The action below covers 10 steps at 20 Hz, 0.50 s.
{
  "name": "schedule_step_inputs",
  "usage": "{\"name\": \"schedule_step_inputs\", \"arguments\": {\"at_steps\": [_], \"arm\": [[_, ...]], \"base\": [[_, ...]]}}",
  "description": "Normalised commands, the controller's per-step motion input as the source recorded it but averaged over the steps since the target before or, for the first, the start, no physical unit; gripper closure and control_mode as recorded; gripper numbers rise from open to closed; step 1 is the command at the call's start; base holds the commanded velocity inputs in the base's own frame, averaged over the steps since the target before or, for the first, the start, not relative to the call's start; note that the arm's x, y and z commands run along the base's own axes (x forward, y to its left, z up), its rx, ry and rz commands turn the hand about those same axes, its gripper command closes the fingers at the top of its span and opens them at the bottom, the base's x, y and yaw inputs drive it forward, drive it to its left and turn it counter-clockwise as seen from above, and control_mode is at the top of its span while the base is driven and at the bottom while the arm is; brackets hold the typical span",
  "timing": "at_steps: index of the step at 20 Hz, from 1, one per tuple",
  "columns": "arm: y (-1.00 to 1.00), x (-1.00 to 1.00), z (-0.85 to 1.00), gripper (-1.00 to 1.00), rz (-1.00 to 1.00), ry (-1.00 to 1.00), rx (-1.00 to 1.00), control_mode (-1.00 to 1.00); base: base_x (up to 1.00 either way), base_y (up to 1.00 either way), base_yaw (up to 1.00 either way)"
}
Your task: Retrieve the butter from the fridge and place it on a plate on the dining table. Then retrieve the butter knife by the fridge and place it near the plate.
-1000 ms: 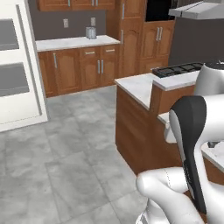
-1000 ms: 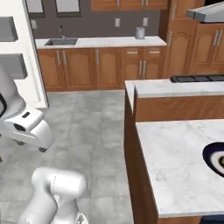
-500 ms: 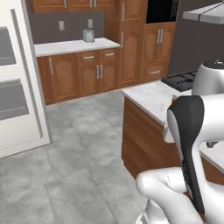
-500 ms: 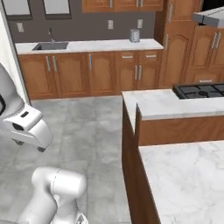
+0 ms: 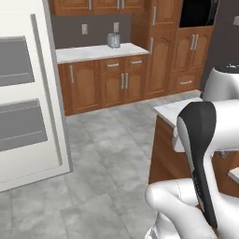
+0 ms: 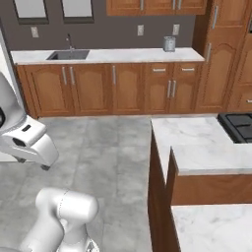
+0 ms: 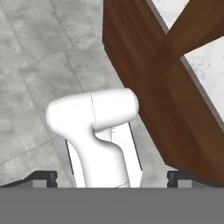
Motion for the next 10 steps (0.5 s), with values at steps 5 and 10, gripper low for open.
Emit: {"name": "schedule_step_inputs", "arguments": {"at_steps": [5, 10], "arm": [[0.00, 0.00, 0.00, -1.00, 0.00, 0.00, 0.00, 1.00], [0.00, 0.00, 0.00, -1.00, 0.00, 0.00, 0.00, 1.00]], "base": [[0.59, -0.18, 0.31], [0.31, -0.28, 0.18]]}}
